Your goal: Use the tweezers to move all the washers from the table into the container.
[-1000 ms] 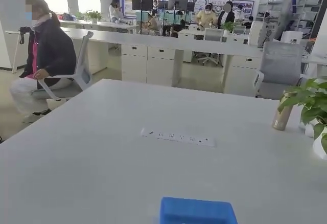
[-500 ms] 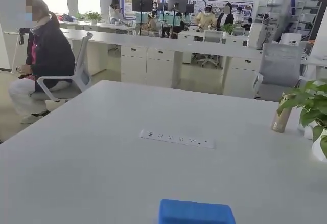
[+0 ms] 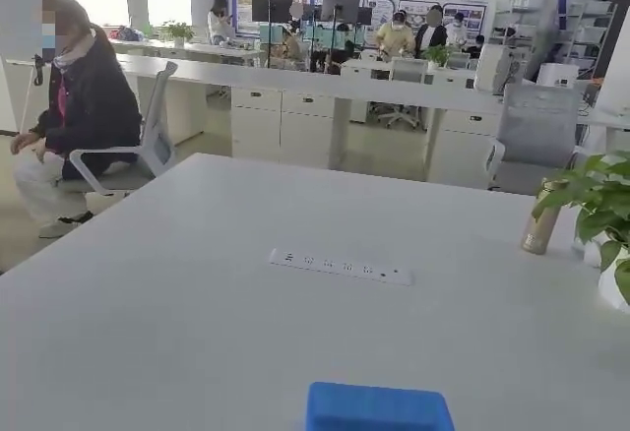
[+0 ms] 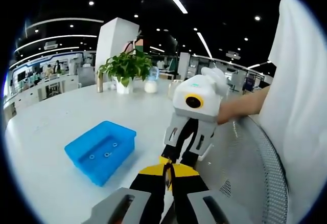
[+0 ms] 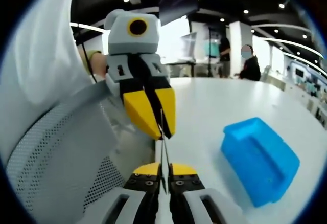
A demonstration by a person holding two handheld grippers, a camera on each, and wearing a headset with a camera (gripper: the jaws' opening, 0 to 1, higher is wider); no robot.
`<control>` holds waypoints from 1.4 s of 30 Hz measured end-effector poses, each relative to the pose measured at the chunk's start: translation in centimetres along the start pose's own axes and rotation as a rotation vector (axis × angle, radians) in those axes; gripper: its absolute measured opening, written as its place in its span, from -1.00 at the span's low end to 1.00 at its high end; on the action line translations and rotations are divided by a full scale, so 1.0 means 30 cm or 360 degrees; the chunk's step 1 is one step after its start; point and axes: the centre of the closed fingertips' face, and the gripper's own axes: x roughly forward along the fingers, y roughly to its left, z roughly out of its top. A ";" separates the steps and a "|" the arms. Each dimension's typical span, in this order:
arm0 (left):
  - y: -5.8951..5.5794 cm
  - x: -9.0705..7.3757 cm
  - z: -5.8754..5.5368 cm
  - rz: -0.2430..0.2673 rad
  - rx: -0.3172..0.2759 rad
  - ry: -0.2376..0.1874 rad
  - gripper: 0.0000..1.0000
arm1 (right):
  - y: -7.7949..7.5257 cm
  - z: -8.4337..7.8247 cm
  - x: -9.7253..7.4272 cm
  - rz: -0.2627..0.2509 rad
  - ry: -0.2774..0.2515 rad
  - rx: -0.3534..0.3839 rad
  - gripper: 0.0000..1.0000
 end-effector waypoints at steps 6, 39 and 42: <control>-0.005 0.002 0.002 0.0001 0.0043 -0.0005 -1.00 | 0.000 -0.006 -0.011 0.0045 0.0023 -0.0020 -0.96; 0.013 0.014 -0.088 0.0063 0.0239 0.0252 -1.00 | -0.052 -0.115 -0.027 0.0064 0.0595 -0.0505 -0.95; 0.014 0.013 -0.087 0.0064 0.0242 0.0251 -1.00 | -0.056 -0.119 -0.026 0.0059 0.0594 -0.0502 -0.95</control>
